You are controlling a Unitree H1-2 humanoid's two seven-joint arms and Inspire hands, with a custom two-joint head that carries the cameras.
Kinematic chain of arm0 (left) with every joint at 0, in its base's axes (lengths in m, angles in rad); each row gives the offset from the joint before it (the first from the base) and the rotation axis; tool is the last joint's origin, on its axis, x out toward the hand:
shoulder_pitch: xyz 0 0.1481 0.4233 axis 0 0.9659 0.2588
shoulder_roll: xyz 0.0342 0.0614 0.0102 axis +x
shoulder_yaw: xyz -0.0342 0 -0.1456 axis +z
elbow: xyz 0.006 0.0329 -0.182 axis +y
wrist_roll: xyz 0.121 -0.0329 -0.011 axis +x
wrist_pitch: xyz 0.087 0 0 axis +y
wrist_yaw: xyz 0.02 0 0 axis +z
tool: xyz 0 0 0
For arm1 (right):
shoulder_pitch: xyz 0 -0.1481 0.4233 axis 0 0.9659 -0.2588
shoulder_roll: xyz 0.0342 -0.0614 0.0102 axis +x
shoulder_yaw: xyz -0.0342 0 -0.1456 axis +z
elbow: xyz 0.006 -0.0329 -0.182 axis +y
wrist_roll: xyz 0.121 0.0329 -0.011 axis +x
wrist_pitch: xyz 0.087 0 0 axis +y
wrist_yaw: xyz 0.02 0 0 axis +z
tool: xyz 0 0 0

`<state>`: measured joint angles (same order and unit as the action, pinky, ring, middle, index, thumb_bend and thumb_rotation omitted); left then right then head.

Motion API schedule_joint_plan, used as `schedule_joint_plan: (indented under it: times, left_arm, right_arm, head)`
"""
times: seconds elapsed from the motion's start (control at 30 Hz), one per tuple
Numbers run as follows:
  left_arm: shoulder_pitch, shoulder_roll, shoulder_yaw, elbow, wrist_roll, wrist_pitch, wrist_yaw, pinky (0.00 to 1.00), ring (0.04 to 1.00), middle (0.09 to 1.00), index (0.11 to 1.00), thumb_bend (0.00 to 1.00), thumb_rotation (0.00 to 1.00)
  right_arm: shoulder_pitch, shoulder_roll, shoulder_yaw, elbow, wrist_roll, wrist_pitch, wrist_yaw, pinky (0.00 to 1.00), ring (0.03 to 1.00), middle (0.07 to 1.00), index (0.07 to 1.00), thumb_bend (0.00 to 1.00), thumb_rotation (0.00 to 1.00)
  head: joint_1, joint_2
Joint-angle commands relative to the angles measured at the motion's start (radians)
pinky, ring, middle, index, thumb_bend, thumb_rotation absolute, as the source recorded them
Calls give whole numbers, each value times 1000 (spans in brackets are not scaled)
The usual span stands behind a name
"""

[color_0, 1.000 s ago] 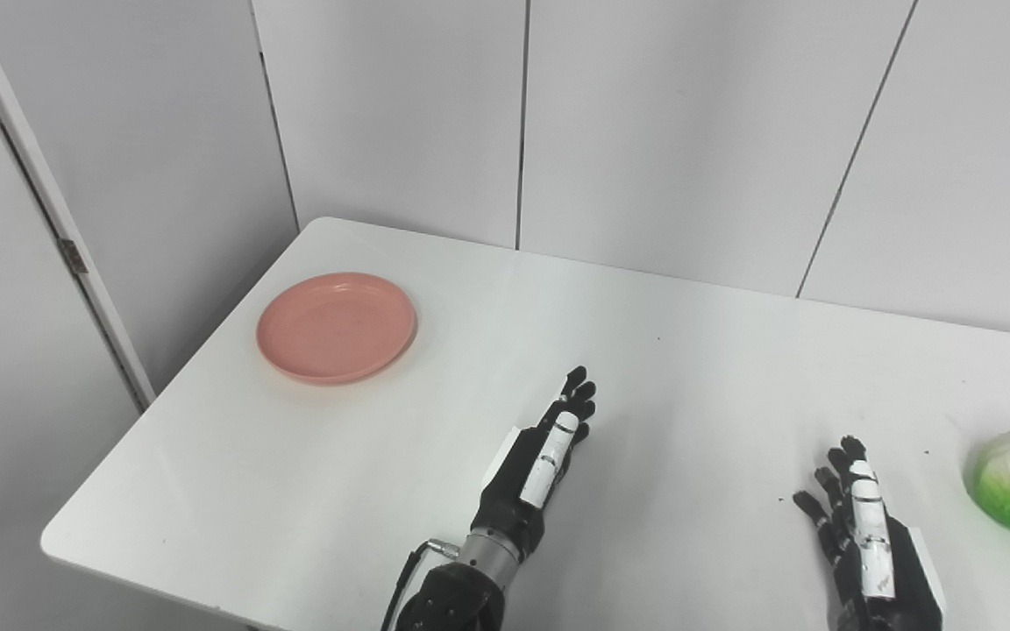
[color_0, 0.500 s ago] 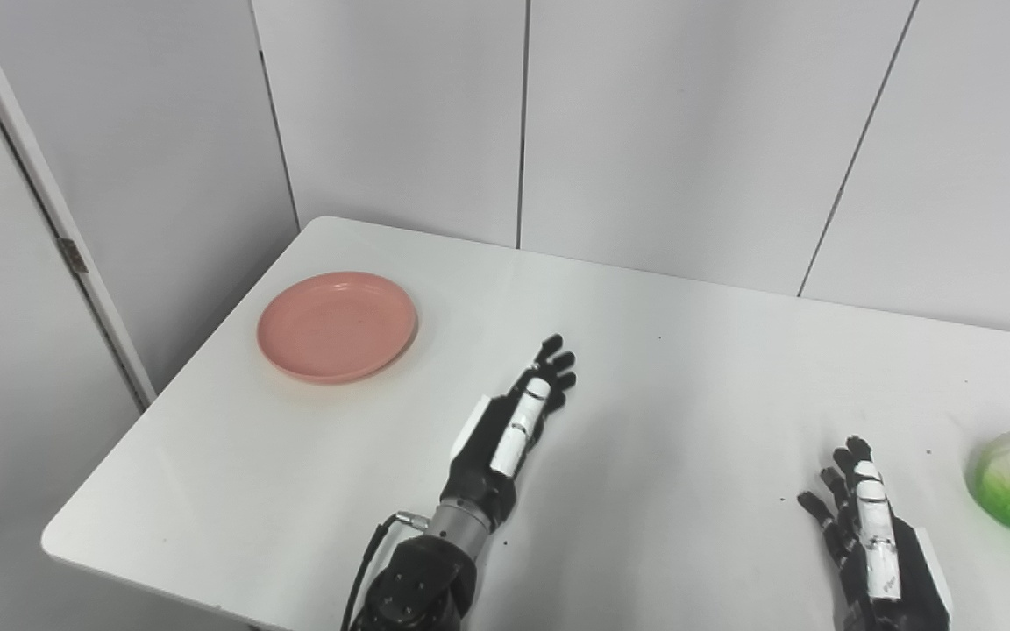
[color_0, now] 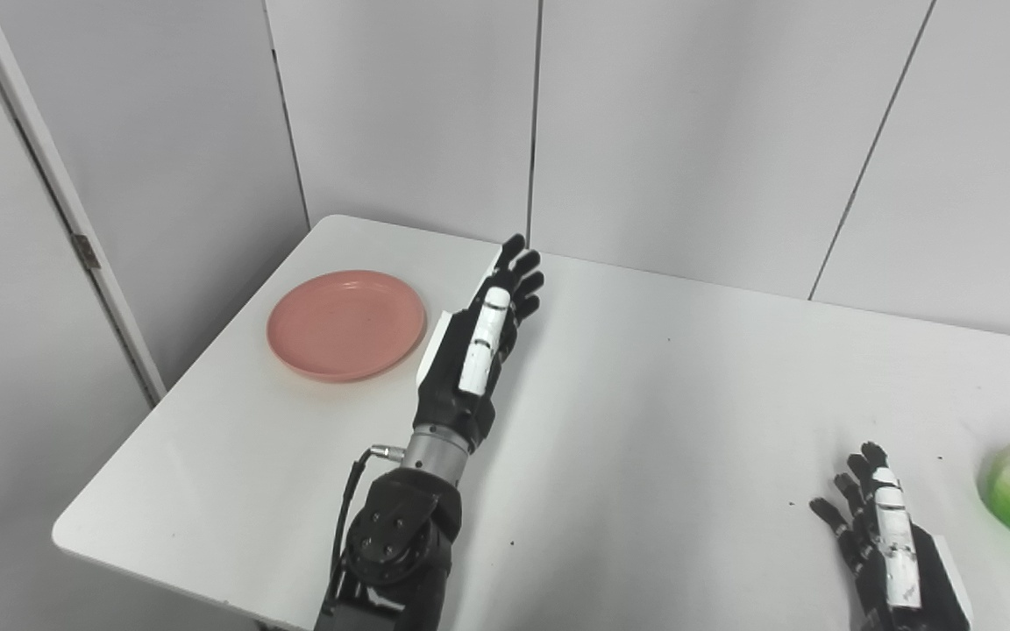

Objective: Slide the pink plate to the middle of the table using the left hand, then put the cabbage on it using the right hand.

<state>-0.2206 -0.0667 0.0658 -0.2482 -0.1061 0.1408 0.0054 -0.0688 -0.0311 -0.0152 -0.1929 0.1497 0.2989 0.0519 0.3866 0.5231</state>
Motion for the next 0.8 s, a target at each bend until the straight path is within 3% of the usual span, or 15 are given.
schedule_joint_plan:
  times: [0.0, 0.4, 0.77]
  left_arm:
    - [-57, -2, 11, -46, 3, -33, 26, 953, 950, 959, 940, 432, 1000]
    - [-133, 38, 132, -55, 2, -100, 120, 958, 948, 957, 944, 434, 1000]
    - [-183, 87, 240, -36, -31, -109, 183, 961, 956, 957, 941, 433, 1000]
  right_arm:
    - [-30, -8, -10, -36, 4, 2, 1, 1000, 1000, 1000, 1000, 124, 1000]
    - [-38, -28, -27, -43, 26, 7, 13, 1000, 1000, 1000, 1000, 147, 1000]
    - [-45, -54, -31, -60, 26, 20, 9, 1000, 1000, 1000, 1000, 153, 1000]
  head:
    - [8, 1]
    - [31, 9]
    - [55, 23]
